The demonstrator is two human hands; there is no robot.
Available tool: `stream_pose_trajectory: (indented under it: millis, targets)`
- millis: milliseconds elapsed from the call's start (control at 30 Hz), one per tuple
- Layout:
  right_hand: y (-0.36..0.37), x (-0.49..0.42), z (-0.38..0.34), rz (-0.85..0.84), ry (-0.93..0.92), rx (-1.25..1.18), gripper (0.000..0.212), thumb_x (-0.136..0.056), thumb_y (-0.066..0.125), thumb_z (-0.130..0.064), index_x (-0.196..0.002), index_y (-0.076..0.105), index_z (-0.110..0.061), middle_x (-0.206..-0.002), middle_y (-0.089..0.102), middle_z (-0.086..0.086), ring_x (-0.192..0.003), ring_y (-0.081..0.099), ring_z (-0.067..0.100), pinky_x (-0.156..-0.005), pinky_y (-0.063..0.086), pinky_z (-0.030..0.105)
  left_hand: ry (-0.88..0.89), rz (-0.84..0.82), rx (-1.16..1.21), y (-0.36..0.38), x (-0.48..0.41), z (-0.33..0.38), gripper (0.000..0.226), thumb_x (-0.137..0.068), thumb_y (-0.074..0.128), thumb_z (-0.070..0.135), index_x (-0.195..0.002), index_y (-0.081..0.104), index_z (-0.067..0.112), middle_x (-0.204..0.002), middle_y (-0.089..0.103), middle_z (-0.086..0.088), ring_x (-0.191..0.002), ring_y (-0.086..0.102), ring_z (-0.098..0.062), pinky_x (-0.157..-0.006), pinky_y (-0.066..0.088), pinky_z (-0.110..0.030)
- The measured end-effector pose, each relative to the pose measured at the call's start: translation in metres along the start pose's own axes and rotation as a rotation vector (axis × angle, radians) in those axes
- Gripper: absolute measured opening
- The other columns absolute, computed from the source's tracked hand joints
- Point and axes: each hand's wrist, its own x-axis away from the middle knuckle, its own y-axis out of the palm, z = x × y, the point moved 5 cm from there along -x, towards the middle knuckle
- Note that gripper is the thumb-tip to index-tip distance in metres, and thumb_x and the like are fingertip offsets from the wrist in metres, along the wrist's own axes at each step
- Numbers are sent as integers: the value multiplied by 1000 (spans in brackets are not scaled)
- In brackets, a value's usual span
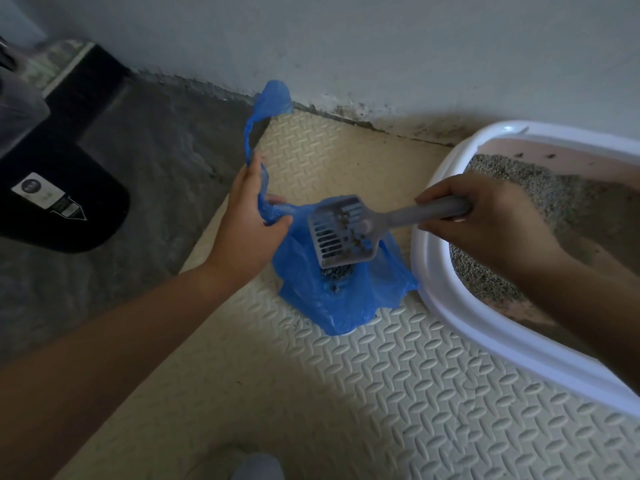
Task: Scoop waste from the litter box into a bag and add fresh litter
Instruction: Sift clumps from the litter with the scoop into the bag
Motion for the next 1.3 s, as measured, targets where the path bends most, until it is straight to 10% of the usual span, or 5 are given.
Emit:
stream_pose_trajectory:
  millis: [267, 667, 1300]
  targets:
    - [11, -5, -14, 44, 96, -383, 29, -68, 83, -8, -91, 69, -17, -82, 70, -4, -68, 66, 1, -64, 50, 13, -8, -3, 7, 6, 1, 8, 80, -88, 58, -7, -150, 13, 14, -135, 24, 13, -95, 44, 30, -80, 37, 3]
    - [21, -14, -36, -100, -351, -76, 21, -84, 67, 0, -101, 64, -10, -97, 63, -4, -86, 56, 1, -78, 43, 10, -18, -8, 41, 4, -2, 2, 79, -89, 56, -5, -150, 12, 18, -139, 24, 15, -97, 48, 25, -81, 41, -2]
    - [9, -2, -19, 0, -277, -208, 21, -82, 71, -6, -100, 69, -15, -97, 68, -4, -89, 63, 4, -77, 44, 10, -32, -22, 47, 15, -3, 2, 78, -90, 57, -2, -151, 13, 20, -139, 26, 15, -97, 53, 14, -83, 44, -8]
